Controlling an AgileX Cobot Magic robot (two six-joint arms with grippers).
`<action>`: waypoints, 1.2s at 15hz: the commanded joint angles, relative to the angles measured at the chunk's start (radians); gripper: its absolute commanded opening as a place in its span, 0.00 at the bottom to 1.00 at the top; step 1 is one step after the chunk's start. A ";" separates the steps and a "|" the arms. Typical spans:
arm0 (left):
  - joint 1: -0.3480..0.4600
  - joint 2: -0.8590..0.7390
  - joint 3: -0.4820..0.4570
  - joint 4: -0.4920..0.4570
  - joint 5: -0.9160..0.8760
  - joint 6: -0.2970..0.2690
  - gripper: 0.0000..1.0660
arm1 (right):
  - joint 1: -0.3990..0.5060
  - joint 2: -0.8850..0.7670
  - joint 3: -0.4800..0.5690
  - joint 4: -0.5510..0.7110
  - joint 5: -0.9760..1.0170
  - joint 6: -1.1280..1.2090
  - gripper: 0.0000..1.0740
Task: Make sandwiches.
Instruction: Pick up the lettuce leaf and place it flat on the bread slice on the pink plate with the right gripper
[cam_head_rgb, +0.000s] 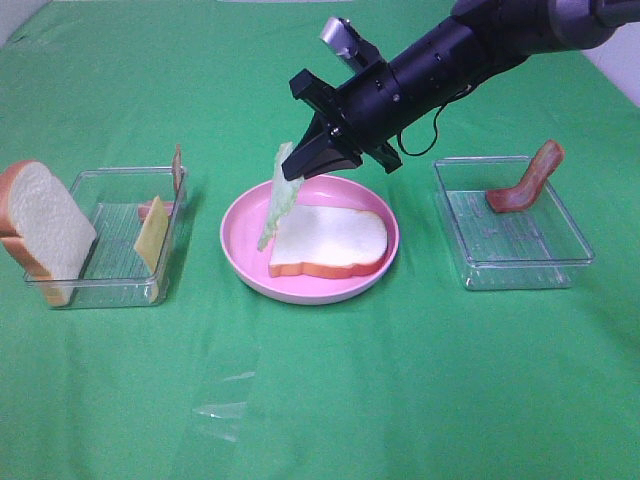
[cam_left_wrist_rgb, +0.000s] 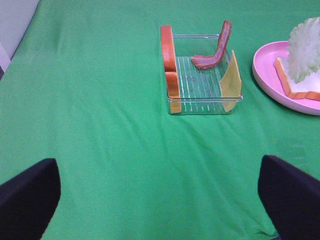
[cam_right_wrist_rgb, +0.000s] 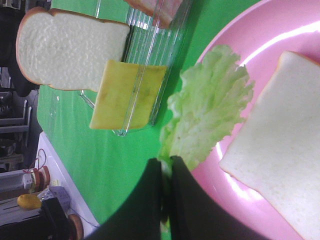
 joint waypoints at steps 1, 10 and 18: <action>-0.002 -0.016 0.000 0.001 -0.005 0.001 0.96 | -0.002 0.004 0.001 -0.044 -0.017 -0.016 0.00; -0.002 -0.016 0.000 0.001 -0.005 0.001 0.96 | -0.002 0.004 0.001 -0.398 -0.045 0.137 0.00; -0.002 -0.016 0.000 0.001 -0.005 0.001 0.96 | -0.002 -0.002 -0.160 -0.484 0.115 0.172 0.87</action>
